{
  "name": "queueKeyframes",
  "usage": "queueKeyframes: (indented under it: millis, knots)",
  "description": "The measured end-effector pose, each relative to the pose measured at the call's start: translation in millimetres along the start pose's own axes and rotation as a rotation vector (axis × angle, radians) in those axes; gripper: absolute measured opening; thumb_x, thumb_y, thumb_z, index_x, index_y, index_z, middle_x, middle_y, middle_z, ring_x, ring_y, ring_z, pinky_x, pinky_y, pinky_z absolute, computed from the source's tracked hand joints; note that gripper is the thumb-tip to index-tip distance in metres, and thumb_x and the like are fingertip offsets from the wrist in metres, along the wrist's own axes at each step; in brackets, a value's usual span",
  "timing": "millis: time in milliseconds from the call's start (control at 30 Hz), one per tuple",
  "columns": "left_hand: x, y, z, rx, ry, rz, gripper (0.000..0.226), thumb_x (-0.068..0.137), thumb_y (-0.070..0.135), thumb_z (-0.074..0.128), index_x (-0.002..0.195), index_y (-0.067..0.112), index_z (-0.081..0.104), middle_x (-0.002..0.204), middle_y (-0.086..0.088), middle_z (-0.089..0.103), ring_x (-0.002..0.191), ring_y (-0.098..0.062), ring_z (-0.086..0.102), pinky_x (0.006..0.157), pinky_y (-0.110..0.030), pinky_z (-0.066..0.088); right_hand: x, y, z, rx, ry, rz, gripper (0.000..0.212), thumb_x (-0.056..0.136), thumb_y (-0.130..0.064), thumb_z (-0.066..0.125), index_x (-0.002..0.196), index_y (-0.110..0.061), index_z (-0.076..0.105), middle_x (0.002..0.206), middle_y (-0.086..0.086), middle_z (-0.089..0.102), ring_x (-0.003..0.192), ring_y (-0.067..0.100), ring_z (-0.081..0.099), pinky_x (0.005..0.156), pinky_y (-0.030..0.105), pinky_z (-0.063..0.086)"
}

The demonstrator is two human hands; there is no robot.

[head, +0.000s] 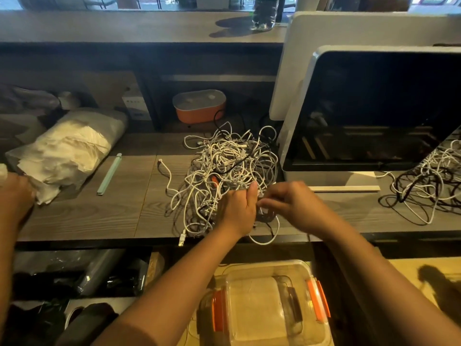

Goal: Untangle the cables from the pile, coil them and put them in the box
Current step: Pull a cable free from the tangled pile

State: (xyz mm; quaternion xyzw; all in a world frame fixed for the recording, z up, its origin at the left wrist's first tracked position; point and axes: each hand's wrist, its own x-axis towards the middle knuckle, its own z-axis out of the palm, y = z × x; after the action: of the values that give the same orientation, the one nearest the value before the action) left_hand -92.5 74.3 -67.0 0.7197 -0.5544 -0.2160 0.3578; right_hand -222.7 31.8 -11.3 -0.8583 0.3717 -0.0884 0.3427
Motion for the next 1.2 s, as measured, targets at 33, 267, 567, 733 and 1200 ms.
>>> queueKeyframes:
  millis: [33, 267, 567, 733, 1200]
  knots:
    - [-2, 4, 0, -0.098, -0.006, 0.022, 0.058, 0.101, 0.040, 0.024, 0.050, 0.022, 0.045, 0.047, 0.005, 0.043, 0.045, -0.010, 0.042, 0.050, -0.029, 0.027, 0, 1, -6, 0.113, 0.026, 0.015, 0.009, 0.087, -0.025, 0.062, 0.079, -0.023, 0.062, 0.070, -0.008, 0.062, 0.065, -0.005, 0.060, 0.058, 0.010, 0.046]
    - [-13, 13, -1, -0.541, -0.204, -0.065, 0.061, 0.099, 0.046, 0.027, 0.083, 0.004, 0.068, 0.075, -0.019, 0.065, 0.070, -0.025, 0.060, 0.066, -0.028, 0.045, -1, 8, -22, 0.636, -0.026, 0.051, 0.016, 0.069, -0.011, 0.075, 0.072, -0.007, 0.060, 0.061, 0.001, 0.059, 0.055, 0.014, 0.055, 0.051, 0.019, 0.046]
    - [-13, 23, 8, -0.858, 0.228, -0.565, 0.047, 0.094, 0.055, 0.033, 0.090, 0.015, 0.057, 0.084, -0.005, 0.062, 0.078, -0.018, 0.061, 0.066, -0.028, 0.046, -9, 10, 44, 1.078, 0.083, 0.232, 0.029, 0.091, -0.025, 0.052, 0.108, -0.001, 0.056, 0.056, 0.000, 0.042, 0.043, 0.008, 0.035, 0.041, 0.019, 0.028]
    - [-8, 21, -3, -0.649, 0.409, -0.613, 0.047, 0.099, 0.050, 0.025, 0.067, 0.020, 0.043, 0.069, 0.001, 0.049, 0.062, -0.011, 0.047, 0.057, -0.025, 0.035, -16, -11, 78, 0.750, 0.154, 0.243, 0.015, 0.098, -0.019, 0.046, 0.091, -0.006, 0.050, 0.065, 0.003, 0.051, 0.051, 0.010, 0.045, 0.047, 0.025, 0.039]
    - [-7, -9, -10, -0.242, 0.253, -0.260, 0.051, 0.101, 0.029, 0.036, 0.055, 0.011, 0.048, 0.051, 0.001, 0.042, 0.047, -0.011, 0.037, 0.042, -0.016, 0.023, -28, -34, 41, 0.661, 0.066, 0.157, 0.012, 0.097, -0.014, 0.048, 0.090, -0.016, 0.059, 0.070, 0.002, 0.063, 0.057, 0.017, 0.059, 0.053, 0.027, 0.053]
